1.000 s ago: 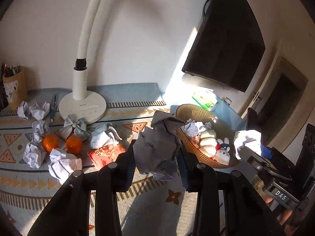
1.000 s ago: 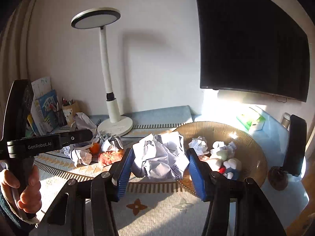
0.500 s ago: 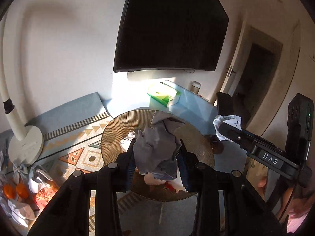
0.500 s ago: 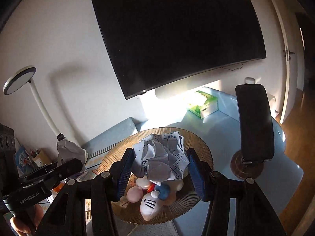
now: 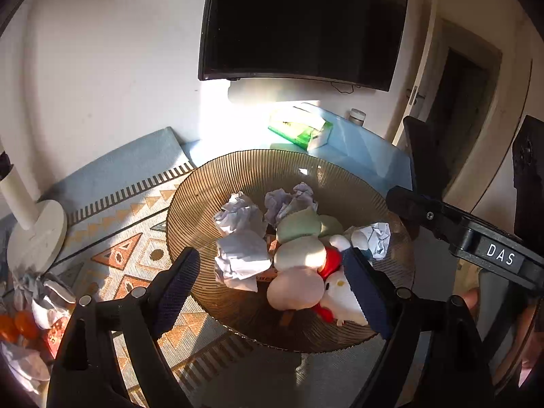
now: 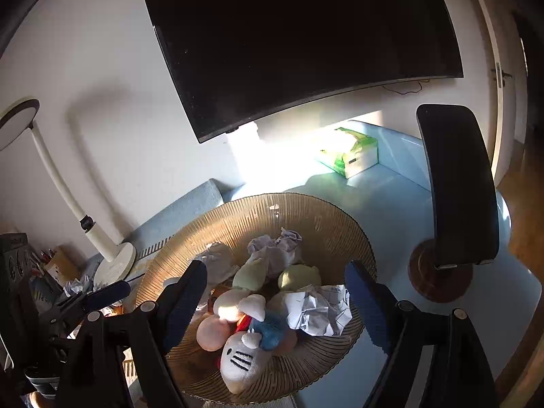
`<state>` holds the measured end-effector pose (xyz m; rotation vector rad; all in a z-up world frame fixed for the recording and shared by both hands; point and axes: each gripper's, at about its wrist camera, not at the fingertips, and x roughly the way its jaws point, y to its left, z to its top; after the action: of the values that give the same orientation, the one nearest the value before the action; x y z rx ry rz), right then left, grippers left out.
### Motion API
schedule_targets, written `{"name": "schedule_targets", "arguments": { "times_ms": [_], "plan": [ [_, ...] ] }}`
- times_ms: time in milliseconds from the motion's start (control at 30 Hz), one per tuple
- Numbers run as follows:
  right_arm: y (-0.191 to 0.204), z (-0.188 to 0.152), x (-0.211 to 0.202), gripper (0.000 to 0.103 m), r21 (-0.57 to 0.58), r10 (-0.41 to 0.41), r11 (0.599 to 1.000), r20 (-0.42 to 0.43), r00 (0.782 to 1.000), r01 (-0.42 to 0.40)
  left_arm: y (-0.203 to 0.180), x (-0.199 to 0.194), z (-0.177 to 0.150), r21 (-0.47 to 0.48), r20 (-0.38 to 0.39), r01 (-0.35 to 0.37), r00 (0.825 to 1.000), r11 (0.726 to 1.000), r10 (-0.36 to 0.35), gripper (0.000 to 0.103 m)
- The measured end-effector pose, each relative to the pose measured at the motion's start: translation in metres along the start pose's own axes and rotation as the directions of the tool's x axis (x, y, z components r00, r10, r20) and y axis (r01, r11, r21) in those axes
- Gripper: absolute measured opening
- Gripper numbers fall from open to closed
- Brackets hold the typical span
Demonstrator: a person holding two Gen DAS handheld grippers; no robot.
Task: Organize objects
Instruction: 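Carry both paper balls over the brown bowl and open both tools, then move both tools back over the paper balls and oranges on the rug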
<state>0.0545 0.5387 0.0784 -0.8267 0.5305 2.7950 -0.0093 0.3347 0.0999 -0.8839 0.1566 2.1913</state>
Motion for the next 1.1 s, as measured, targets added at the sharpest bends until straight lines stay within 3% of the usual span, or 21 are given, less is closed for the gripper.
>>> {"name": "schedule_targets", "arguments": {
  "times_ms": [133,300,367,433,633,733,833,967,1100],
  "plan": [
    [0.025,-0.004,-0.017,0.082,-0.027,0.041,0.999,0.013,0.999,-0.040,0.018,-0.033,-0.009,-0.030,0.030,-0.024,0.999,0.999,0.025,0.086],
    [0.082,-0.010,-0.043,0.082,-0.114,0.150,0.983,0.045,0.988,-0.144,0.055,-0.098,-0.031,-0.090,0.102,-0.080,0.991,0.993,0.089,0.086],
    [0.110,-0.018,-0.049,0.082,-0.151,0.202,0.969,0.041,0.978,-0.194,0.077,-0.124,-0.049,-0.136,0.118,-0.118,0.984,0.984,0.135,0.091],
    [0.139,-0.027,-0.049,0.082,-0.188,0.248,0.952,0.025,0.968,-0.240,0.101,-0.144,-0.073,-0.198,0.129,-0.180,0.970,0.963,0.208,0.099],
    [0.216,-0.078,-0.013,0.082,-0.281,0.344,0.893,-0.077,0.936,-0.351,0.170,-0.173,-0.144,-0.324,0.068,-0.346,0.920,0.881,0.386,0.099],
    [0.239,-0.110,0.011,0.082,-0.314,0.375,0.861,-0.136,0.917,-0.399,0.193,-0.172,-0.171,-0.368,0.040,-0.380,0.905,0.848,0.423,0.099],
    [0.255,-0.133,0.031,0.082,-0.354,0.363,0.843,-0.182,0.914,-0.405,0.204,-0.169,-0.184,-0.382,0.030,-0.414,0.888,0.826,0.459,0.099],
    [0.257,-0.144,0.045,0.082,-0.361,0.346,0.841,-0.213,0.914,-0.402,0.210,-0.172,-0.189,-0.418,0.049,-0.386,0.894,0.823,0.444,0.099],
    [0.247,-0.140,0.046,0.091,-0.319,0.352,0.861,-0.193,0.916,-0.397,0.216,-0.173,-0.193,-0.453,0.050,-0.354,0.906,0.818,0.420,0.099]
  ]
}}
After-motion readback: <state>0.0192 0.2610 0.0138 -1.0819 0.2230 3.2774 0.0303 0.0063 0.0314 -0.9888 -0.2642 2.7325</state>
